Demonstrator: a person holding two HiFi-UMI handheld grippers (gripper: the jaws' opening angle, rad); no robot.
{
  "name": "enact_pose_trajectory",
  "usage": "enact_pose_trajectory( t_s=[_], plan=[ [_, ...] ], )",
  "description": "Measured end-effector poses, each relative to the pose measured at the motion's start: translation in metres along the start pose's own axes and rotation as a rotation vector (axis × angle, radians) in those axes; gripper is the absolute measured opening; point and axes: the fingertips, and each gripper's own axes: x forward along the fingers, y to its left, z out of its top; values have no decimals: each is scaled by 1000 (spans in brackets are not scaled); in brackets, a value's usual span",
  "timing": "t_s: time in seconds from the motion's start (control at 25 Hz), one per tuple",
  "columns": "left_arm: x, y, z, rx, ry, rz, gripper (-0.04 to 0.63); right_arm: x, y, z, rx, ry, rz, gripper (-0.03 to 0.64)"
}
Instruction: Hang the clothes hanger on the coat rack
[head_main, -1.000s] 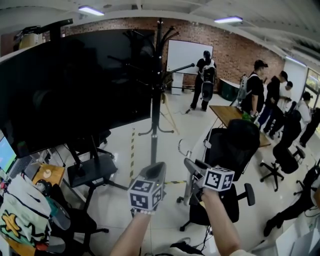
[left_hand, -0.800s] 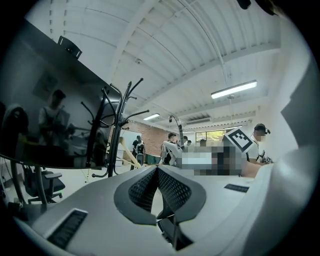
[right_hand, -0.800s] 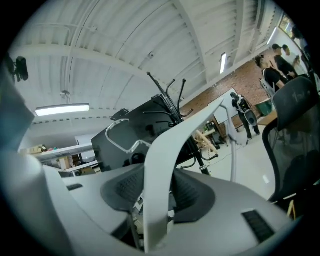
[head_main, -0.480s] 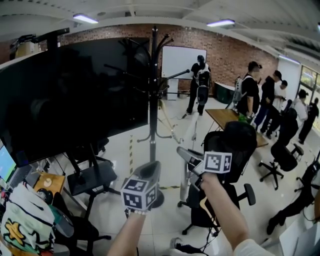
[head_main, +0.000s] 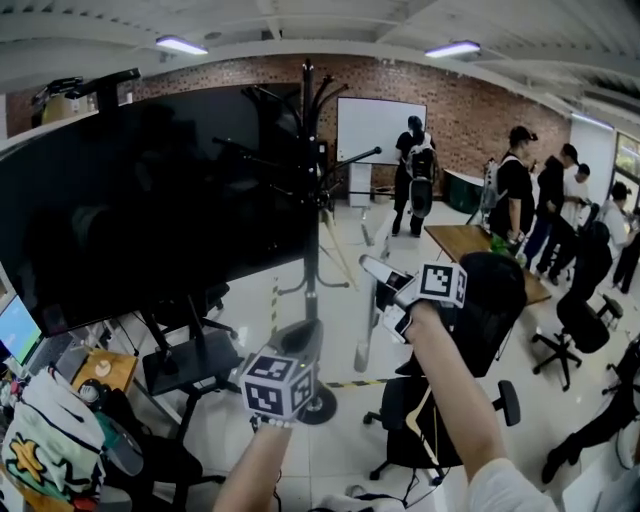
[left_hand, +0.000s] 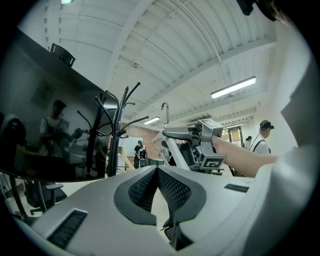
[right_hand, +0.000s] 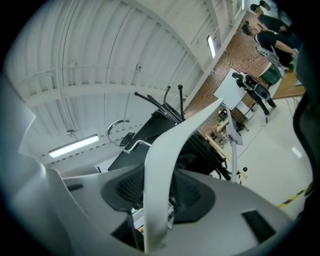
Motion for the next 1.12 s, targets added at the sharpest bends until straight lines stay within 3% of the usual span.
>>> enact_pose_trajectory(
  t_s=[0.52, 1.12],
  plan=[
    [92, 23, 56, 79, -13, 45, -12, 67, -49, 81, 29, -40, 16, 187],
    [133, 69, 68, 64, 14, 139, -11, 142, -108, 164, 122, -71, 25, 187]
  ],
)
